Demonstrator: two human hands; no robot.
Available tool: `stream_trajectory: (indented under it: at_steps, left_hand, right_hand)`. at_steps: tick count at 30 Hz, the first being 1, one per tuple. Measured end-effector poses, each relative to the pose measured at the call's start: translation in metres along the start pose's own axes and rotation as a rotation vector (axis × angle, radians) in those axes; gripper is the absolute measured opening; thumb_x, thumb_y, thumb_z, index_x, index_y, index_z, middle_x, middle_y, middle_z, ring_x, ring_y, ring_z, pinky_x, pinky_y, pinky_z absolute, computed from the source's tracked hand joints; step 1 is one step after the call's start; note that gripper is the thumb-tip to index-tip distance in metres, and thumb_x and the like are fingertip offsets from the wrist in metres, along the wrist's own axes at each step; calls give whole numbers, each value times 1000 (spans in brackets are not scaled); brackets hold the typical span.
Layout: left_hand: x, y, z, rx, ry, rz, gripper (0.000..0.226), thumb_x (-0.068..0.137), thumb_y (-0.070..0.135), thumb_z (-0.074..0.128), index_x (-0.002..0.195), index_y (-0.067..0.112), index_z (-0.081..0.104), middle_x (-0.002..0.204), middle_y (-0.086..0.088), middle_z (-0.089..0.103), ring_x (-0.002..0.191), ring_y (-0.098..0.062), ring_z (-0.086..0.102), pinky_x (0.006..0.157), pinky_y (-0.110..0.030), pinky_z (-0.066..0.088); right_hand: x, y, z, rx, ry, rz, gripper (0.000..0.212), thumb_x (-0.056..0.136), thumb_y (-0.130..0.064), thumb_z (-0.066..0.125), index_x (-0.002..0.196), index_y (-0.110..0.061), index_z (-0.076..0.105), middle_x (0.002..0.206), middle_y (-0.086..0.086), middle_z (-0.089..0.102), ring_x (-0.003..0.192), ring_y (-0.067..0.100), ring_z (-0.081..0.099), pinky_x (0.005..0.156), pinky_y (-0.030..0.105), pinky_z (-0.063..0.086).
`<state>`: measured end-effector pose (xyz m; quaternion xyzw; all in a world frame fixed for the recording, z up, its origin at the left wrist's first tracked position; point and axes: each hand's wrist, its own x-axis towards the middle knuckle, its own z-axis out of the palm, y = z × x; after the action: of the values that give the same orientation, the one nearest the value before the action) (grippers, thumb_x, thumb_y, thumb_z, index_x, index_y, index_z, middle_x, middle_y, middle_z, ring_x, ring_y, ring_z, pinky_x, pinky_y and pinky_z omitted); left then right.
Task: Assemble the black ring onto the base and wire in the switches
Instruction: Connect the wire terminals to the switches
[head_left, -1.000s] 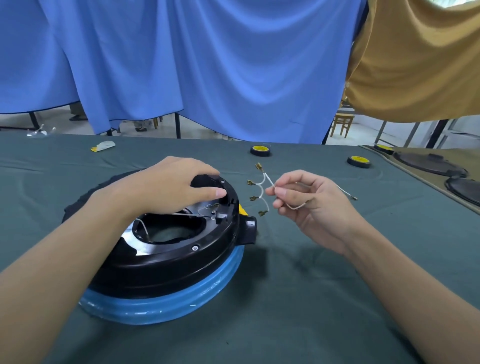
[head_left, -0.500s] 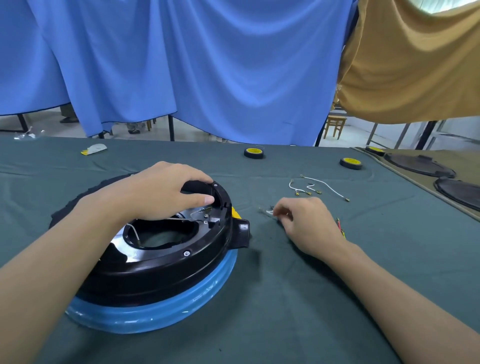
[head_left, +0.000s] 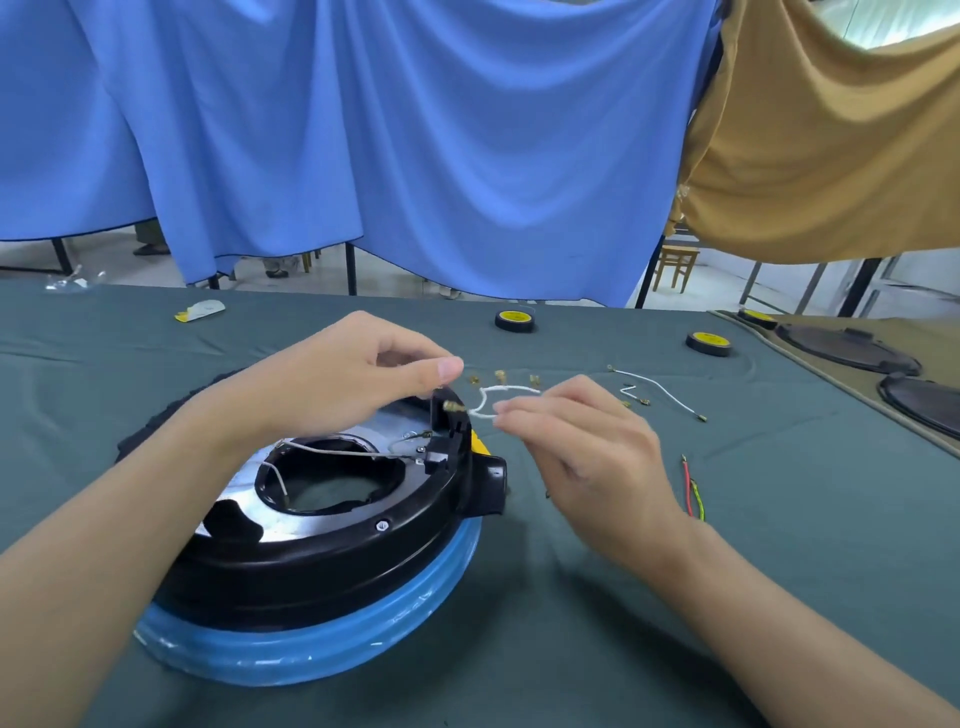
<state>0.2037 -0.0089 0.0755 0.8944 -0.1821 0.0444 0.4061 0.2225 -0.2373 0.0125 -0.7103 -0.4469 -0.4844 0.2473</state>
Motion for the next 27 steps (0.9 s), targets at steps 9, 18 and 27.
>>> stream_trajectory:
  at_steps: [9, 18, 27]
  left_hand:
    - [-6, 4, -7, -215, -161, -19, 39, 69, 33, 77, 106, 22, 74, 85, -10, 76, 72, -17, 66, 73, -19, 53]
    - [-5, 1, -8, -226, 32, -46, 21, 76, 15, 78, 96, 16, 71, 77, -10, 75, 64, -17, 66, 69, -18, 51]
    - [-3, 0, -10, -334, 280, -77, 20, 79, 2, 76, 96, 3, 66, 71, -10, 75, 59, -12, 66, 60, -17, 54]
  right_hand:
    - [5, -18, 4, 45, -60, -180, 24, 96, 2, 49, 88, 3, 71, 98, 7, 71, 73, 28, 55, 70, 29, 49]
    - [2, -23, 7, 507, -105, 688, 8, 88, -14, 67, 87, -20, 72, 71, -7, 71, 58, 6, 62, 61, 17, 50]
    - [16, -38, 1, 863, -134, 964, 10, 85, 5, 66, 82, -5, 66, 67, 15, 69, 54, 21, 66, 53, 26, 53]
